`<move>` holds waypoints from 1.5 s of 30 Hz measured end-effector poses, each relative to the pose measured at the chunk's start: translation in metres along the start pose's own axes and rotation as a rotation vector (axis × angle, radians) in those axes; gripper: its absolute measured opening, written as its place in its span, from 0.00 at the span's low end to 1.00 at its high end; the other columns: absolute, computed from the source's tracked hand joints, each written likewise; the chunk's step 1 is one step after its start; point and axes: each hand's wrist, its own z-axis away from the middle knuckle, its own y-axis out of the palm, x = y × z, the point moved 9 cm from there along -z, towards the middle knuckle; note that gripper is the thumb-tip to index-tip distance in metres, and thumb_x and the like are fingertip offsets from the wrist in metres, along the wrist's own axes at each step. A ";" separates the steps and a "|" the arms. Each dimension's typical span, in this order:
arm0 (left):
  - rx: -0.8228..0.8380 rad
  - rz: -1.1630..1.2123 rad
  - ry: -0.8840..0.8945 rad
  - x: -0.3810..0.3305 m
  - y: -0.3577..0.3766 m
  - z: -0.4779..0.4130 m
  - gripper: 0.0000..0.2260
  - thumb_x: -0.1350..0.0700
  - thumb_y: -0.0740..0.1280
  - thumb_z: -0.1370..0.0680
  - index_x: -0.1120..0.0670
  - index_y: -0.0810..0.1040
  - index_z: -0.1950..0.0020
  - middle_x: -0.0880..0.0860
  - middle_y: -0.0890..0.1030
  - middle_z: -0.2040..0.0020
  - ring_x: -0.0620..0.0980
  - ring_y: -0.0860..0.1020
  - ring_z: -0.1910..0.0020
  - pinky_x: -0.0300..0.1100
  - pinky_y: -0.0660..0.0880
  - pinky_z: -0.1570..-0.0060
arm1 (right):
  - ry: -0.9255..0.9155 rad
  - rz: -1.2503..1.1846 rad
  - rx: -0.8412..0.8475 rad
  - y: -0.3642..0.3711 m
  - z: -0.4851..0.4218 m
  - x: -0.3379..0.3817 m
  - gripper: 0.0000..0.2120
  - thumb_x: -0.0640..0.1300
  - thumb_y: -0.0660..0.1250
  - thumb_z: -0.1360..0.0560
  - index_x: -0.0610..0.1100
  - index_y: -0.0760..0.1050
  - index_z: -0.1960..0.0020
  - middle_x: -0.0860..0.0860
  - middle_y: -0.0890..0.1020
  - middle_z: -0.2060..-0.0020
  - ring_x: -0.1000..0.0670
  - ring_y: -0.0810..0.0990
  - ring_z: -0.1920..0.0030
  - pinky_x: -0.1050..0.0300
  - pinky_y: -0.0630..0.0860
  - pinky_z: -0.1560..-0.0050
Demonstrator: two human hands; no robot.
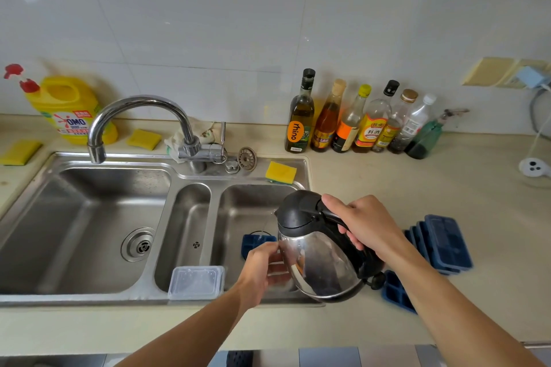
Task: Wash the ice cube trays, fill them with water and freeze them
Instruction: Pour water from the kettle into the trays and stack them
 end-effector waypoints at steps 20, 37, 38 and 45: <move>0.165 -0.762 0.515 -0.153 0.119 -0.029 0.07 0.48 0.67 0.18 0.35 0.72 0.47 0.40 0.82 0.47 0.37 0.79 0.45 0.32 0.72 0.46 | 0.103 -0.384 -0.469 -0.063 -0.050 -0.103 0.28 0.63 0.62 0.20 0.46 0.74 0.70 0.50 0.77 0.77 0.56 0.75 0.77 0.65 0.73 0.70; 0.108 -0.858 0.387 -0.157 0.123 -0.080 0.24 0.46 0.64 0.17 0.54 0.67 0.23 0.56 0.74 0.28 0.54 0.74 0.31 0.55 0.71 0.30 | -0.228 0.068 -0.875 -0.104 -0.052 -0.067 0.11 0.53 0.70 0.22 0.44 0.79 0.50 0.53 0.78 0.57 0.53 0.73 0.53 0.65 0.67 0.57; 0.069 -0.879 0.399 -0.153 0.111 -0.074 0.20 0.47 0.64 0.17 0.54 0.72 0.27 0.55 0.78 0.32 0.52 0.77 0.36 0.53 0.74 0.34 | -0.308 0.072 -0.861 -0.098 -0.046 -0.056 0.11 0.53 0.69 0.22 0.45 0.79 0.51 0.54 0.78 0.57 0.54 0.73 0.53 0.68 0.66 0.56; -0.360 -0.932 0.318 -0.120 -0.041 -0.023 0.08 0.50 0.63 0.16 0.49 0.77 0.54 0.48 0.80 0.61 0.49 0.79 0.59 0.43 0.75 0.59 | -0.290 0.049 0.041 0.056 -0.065 -0.022 0.13 0.53 0.69 0.22 0.48 0.76 0.62 0.54 0.79 0.68 0.57 0.76 0.65 0.58 0.71 0.62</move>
